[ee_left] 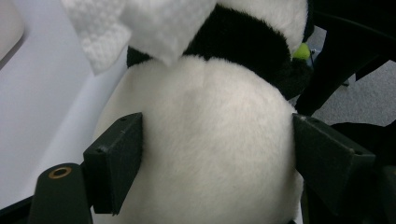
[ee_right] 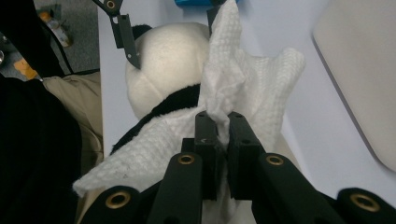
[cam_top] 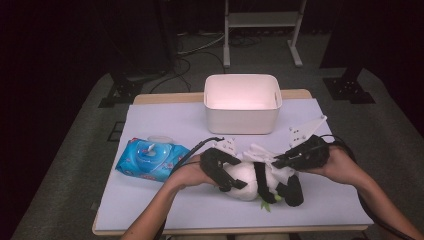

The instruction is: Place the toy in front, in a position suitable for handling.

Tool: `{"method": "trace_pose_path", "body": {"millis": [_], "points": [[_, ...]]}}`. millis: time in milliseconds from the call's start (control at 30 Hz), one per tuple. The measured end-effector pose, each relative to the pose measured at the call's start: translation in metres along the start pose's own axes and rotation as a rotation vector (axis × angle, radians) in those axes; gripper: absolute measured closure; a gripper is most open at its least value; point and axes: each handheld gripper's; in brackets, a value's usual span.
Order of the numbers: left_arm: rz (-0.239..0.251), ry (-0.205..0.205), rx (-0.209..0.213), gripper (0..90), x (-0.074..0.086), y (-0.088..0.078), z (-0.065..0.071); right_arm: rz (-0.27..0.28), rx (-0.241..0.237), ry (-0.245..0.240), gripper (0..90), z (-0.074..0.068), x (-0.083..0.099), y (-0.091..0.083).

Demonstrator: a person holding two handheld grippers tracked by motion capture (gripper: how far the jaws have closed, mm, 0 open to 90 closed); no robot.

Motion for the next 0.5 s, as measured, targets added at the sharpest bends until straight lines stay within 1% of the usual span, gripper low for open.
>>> {"method": "trace_pose_path", "body": {"millis": [133,200,267,300,333,500], "points": [[-0.01,0.008,0.005,19.0,-0.002,-0.001,0.002,0.012,-0.022,0.017,83.6,0.0,0.008,0.0],[-0.016,0.004,0.003,17.3,-0.004,-0.001,0.002,0.012,-0.022,0.015,83.6,0.0,0.01,0.002],[-0.017,-0.006,-0.001,14.6,-0.006,-0.002,0.001,0.016,-0.027,0.024,83.6,-0.001,0.011,0.003],[-0.029,-0.017,-0.014,12.1,-0.007,-0.002,0.0,0.015,-0.031,0.018,83.7,-0.001,0.011,0.004],[-0.037,-0.016,-0.018,9.4,-0.007,-0.001,0.0,0.016,-0.04,0.025,83.6,-0.002,0.012,0.005],[-0.057,-0.056,-0.004,2.7,-0.007,0.007,-0.004,0.024,-0.056,0.04,83.7,-0.002,0.017,0.006]]}}
Point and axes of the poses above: each handheld gripper's, and its own axes: y roughly forward along the jaws, x roughly out of its underside, z roughly to its right, and after that the axes turned 7 degrees about -x, right-handed
